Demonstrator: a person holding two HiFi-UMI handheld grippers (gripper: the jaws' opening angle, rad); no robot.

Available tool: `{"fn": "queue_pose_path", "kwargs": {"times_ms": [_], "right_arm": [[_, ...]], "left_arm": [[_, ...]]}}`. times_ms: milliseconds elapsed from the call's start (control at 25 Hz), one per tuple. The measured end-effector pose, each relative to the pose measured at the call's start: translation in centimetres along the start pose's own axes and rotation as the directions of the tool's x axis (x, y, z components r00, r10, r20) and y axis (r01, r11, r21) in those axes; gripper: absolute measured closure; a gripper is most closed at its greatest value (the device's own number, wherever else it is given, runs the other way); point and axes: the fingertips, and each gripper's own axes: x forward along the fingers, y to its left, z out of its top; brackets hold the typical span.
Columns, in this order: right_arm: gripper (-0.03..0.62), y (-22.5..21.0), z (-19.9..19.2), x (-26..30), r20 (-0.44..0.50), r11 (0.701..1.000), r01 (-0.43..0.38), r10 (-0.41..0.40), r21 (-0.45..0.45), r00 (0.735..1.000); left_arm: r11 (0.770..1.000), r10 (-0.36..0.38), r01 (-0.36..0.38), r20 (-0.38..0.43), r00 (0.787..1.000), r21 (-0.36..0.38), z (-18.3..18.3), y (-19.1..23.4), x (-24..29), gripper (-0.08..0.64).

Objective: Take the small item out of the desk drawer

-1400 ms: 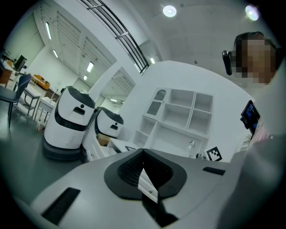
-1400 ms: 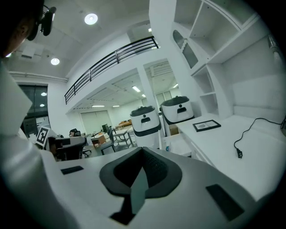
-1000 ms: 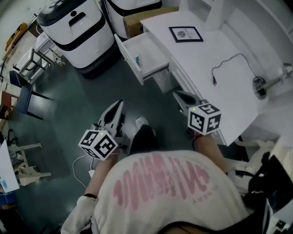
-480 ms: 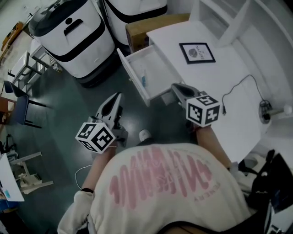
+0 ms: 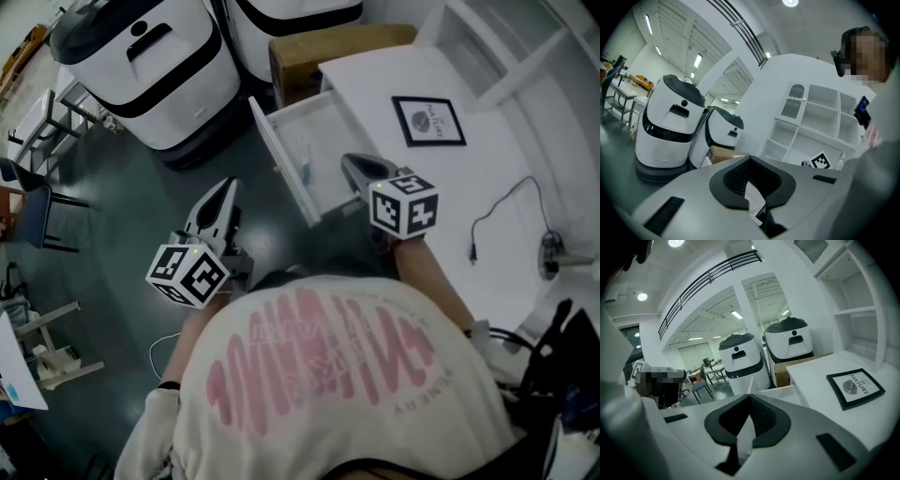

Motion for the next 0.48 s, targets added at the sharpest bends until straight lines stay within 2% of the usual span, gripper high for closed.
{"fn": "queue_pose_path", "kwargs": {"times_ms": [240, 480], "right_arm": [[0.576, -1.5, -2.7, 4.3, -0.097, 0.998, 0.007, -0.002, 0.056, 0.995], [0.575, -4.1, -5.9, 9.5, -0.201, 0.991, 0.017, 0.010, 0.135, 0.980]], "left_arm": [[0.997, 0.030, -0.033, -0.041, 0.999, -0.069, -3.2, 2.2, 0.8, 0.532], [0.985, 0.109, -0.121, -0.099, 0.989, -0.125, -6.4, 5.5, 2.4, 0.532]]}}
